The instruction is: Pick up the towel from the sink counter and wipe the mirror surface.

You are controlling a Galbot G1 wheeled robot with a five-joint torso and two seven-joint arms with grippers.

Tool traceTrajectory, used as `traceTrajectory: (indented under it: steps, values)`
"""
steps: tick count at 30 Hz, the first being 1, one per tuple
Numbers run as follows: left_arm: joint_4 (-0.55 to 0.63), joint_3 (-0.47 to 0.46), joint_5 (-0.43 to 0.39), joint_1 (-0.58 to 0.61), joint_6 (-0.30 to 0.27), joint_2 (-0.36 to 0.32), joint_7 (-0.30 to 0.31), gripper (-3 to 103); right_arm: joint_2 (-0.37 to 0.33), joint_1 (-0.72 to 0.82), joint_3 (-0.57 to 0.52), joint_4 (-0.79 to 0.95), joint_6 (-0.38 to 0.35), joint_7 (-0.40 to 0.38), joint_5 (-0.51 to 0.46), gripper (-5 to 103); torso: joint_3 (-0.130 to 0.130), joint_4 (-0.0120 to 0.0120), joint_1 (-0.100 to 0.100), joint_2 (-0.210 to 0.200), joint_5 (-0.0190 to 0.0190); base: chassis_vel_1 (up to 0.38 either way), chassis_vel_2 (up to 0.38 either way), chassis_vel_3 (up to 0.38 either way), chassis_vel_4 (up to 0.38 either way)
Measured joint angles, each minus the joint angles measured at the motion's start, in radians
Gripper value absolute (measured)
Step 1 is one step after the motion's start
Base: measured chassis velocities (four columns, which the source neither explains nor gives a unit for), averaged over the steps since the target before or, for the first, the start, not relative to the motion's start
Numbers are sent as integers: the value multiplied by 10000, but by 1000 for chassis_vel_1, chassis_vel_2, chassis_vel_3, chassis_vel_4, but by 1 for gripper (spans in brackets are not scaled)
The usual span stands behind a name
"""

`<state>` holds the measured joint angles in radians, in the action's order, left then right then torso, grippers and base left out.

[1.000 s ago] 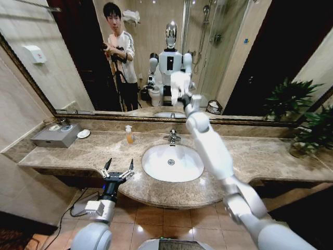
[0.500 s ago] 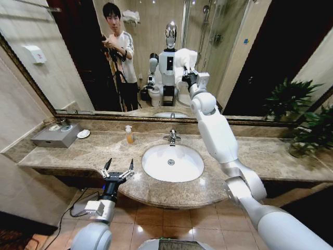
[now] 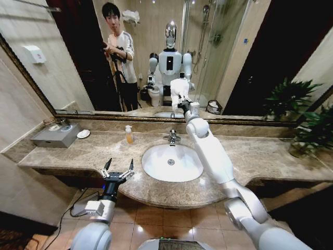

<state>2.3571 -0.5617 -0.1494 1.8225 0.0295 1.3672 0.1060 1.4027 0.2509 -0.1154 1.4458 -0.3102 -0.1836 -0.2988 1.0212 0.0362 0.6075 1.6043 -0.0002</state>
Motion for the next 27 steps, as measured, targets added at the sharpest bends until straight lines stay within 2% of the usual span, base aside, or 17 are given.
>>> traceTrajectory:
  steps: [3, 7, 12, 14, 17, 20, 23, 27]
  values:
    - [0, 0, 0, -1, 0, 0, 0, 100, -97, -968, -73, -191, -129, -46, -302, 9, 0, -2, 1, 0, 1, 0, 0, 0, 0]
    - [0, 0, 0, -1, 0, 1, 0, 100, -135, -1311, -95, -424, -179, -42, -394, 9, 0, 0, 0, 0, 0, 0, 0, 0, 0]
    - [0, 0, 0, 0, 0, 0, 0, 100, -207, -632, -29, -340, -101, -14, -277, 9, 0, -1, 0, 0, 1, 0, 0, 0, 0]
    - [0, 0, 0, -1, 0, 1, 0, 100, -394, 482, 81, 213, -46, 52, -114, 9, 2, -2, 2, 0, 4, 0, 0, 0, 0]
    - [0, 0, 0, 0, 0, 0, 0, 100, -479, 1163, 125, 445, 32, 128, 27, 9, 2, -6, 1, 0, 7, 0, 0, 0, 0]
    - [0, 0, 0, 0, 0, 0, 0, 100, -504, 1326, 154, 478, 76, 144, 75, 9, 2, -6, 1, -1, 5, 0, 0, 0, 0]
    - [0, 0, 0, 0, 0, 0, 0, 100, -512, 394, 166, 312, 6, 91, -77, 9, 2, 2, 0, 0, 2, 0, 0, 0, 0]
    - [0, 0, 0, -1, 0, 0, 0, 100, -561, -716, 154, 98, -138, 44, -350, 9, 0, 1, 1, 0, 0, 0, 0, 0, 0]
